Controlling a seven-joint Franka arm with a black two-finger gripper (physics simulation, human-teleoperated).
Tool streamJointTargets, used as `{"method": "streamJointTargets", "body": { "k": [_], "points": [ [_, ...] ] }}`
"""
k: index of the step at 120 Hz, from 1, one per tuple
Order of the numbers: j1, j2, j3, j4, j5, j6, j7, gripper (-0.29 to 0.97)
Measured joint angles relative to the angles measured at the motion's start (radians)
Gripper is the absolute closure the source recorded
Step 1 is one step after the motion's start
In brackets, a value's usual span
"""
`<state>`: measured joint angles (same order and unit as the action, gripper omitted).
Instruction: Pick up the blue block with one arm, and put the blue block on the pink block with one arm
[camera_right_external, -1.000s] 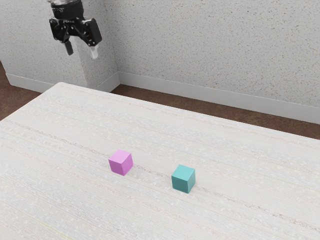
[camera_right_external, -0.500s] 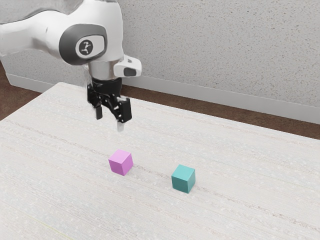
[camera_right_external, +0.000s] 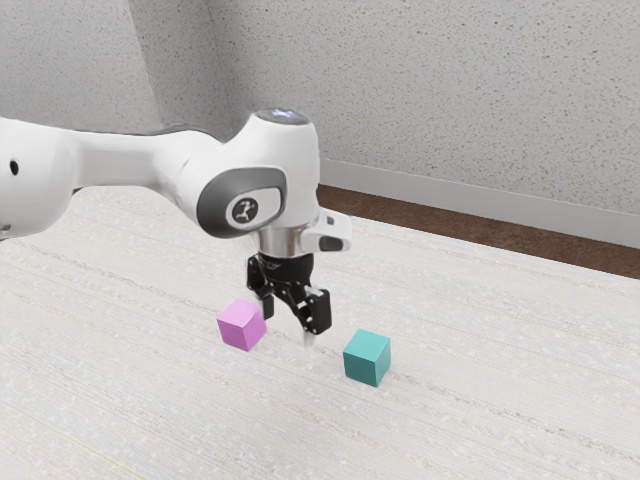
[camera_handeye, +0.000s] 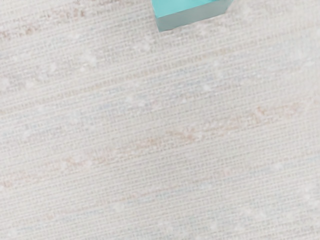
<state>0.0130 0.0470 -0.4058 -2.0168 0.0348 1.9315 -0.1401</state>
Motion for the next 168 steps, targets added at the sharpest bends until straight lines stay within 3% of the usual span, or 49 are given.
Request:
{"method": "streamJointTargets", "body": {
  "k": [17, 42, 107, 168],
  "points": [
    [-0.032, 0.014, -0.025, -0.011, -0.042, 0.031, -0.021, 0.00],
    [-0.064, 0.164, -0.028, 0.043, -0.056, 0.115, -0.045, 0.00],
    [-0.062, 0.411, 0.023, 0.260, -0.007, 0.154, -0.099, 0.00],
    [-0.080, 0.523, 0.065, 0.391, 0.040, 0.126, -0.128, 0.00]
  ]
}}
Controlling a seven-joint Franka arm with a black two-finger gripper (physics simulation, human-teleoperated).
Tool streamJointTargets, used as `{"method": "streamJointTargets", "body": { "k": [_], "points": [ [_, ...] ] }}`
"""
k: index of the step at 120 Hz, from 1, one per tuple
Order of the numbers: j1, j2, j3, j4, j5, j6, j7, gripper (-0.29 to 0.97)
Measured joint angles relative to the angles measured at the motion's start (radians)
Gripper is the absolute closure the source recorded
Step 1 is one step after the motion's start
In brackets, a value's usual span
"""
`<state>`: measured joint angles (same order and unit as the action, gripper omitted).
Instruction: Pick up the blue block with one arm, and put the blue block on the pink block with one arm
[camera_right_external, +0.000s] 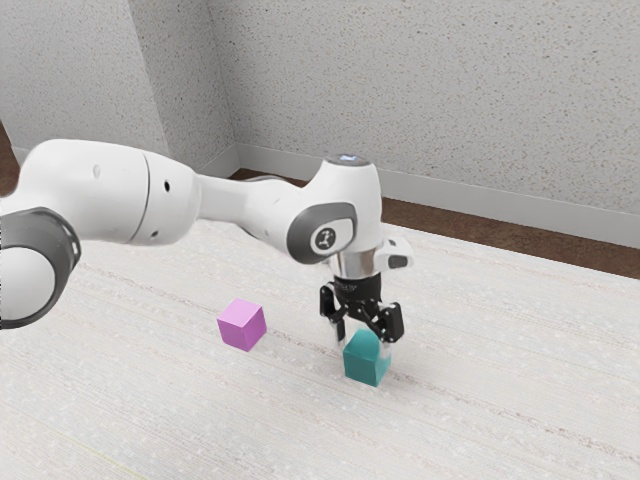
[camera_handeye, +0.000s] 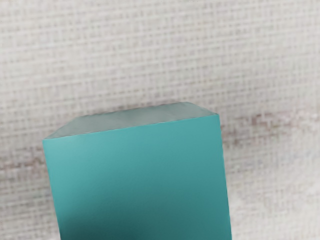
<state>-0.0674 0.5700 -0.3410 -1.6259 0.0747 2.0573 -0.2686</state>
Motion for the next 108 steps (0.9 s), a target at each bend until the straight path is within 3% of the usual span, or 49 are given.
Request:
{"method": "streamJointTargets", "body": {
  "k": [70, 92, 108],
  "points": [
    [-0.003, 0.106, 0.001, 0.097, 0.033, -0.024, -0.013, 0.00],
    [-0.003, 0.117, 0.001, 0.098, 0.040, -0.025, -0.014, 0.18],
    [-0.004, 0.126, 0.000, 0.097, 0.046, -0.026, -0.016, 0.24]
  ]
}}
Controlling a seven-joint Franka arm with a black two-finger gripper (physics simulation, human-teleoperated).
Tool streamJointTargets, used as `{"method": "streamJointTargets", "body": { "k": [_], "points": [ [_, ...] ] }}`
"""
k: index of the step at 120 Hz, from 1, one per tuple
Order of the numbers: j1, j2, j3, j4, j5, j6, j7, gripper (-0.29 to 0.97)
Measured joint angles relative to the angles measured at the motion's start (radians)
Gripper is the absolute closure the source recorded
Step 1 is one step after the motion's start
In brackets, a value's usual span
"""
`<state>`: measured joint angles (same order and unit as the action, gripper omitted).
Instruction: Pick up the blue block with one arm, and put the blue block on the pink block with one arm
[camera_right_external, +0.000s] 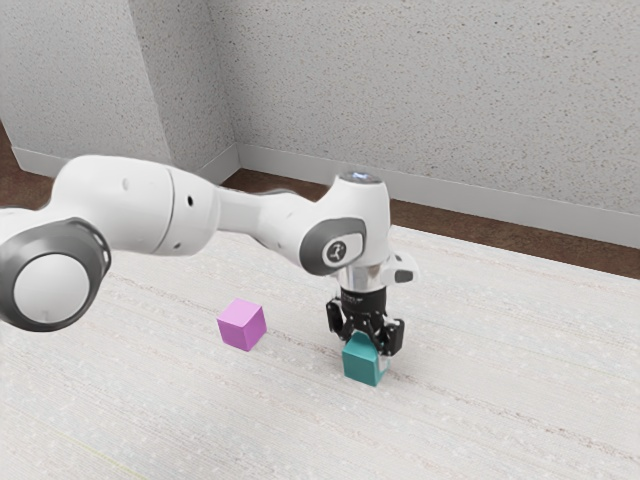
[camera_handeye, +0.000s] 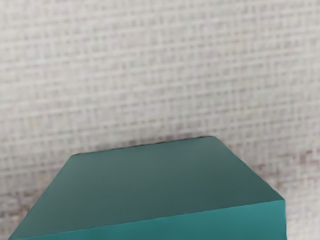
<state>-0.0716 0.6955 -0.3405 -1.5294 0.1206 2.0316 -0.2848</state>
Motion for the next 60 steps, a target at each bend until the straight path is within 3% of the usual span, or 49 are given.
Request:
{"method": "streamJointTargets", "body": {
  "k": [60],
  "points": [
    [0.058, -0.097, -0.001, -0.032, 0.036, -0.068, 0.016, 0.29]
  ]
}}
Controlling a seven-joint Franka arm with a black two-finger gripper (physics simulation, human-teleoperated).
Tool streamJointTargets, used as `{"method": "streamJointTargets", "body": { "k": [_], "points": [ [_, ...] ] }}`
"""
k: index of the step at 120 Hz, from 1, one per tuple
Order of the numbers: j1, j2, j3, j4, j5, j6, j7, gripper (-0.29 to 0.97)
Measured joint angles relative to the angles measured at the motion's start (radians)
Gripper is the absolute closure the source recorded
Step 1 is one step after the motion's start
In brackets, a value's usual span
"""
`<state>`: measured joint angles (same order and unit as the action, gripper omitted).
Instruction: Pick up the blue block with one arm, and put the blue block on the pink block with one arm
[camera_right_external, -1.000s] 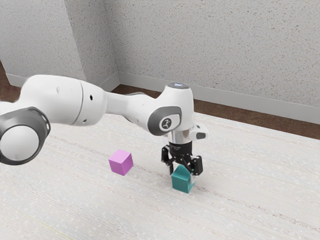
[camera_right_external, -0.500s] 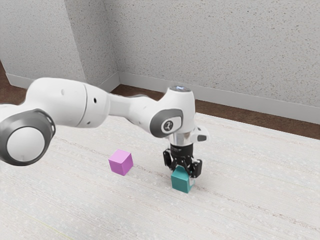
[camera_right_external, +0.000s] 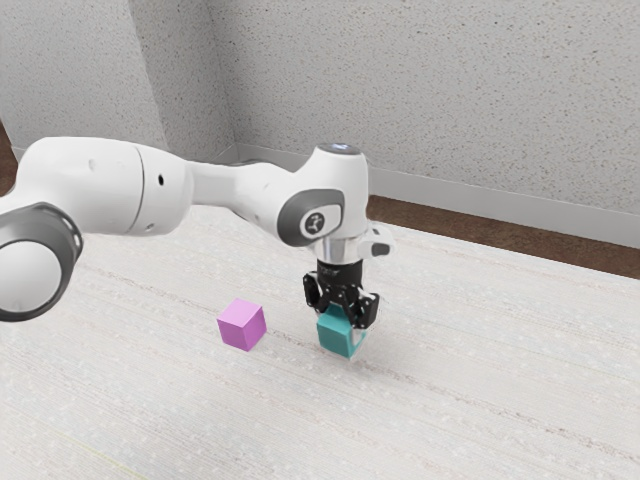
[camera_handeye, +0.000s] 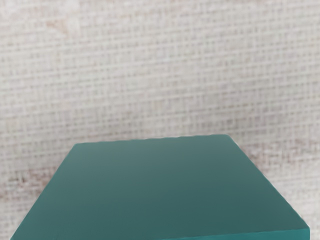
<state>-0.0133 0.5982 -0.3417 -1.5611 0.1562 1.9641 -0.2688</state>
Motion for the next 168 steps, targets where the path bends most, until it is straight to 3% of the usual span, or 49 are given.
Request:
{"method": "streamJointTargets", "body": {
  "k": [45, 83, 168],
  "points": [
    [0.130, -0.116, 0.000, -0.042, 0.003, -0.138, 0.114, 0.33],
    [0.231, -0.171, -0.003, -0.092, 0.005, -0.177, 0.218, 0.33],
    [0.296, -0.182, -0.008, -0.162, 0.019, -0.134, 0.351, 0.33]
  ]
}}
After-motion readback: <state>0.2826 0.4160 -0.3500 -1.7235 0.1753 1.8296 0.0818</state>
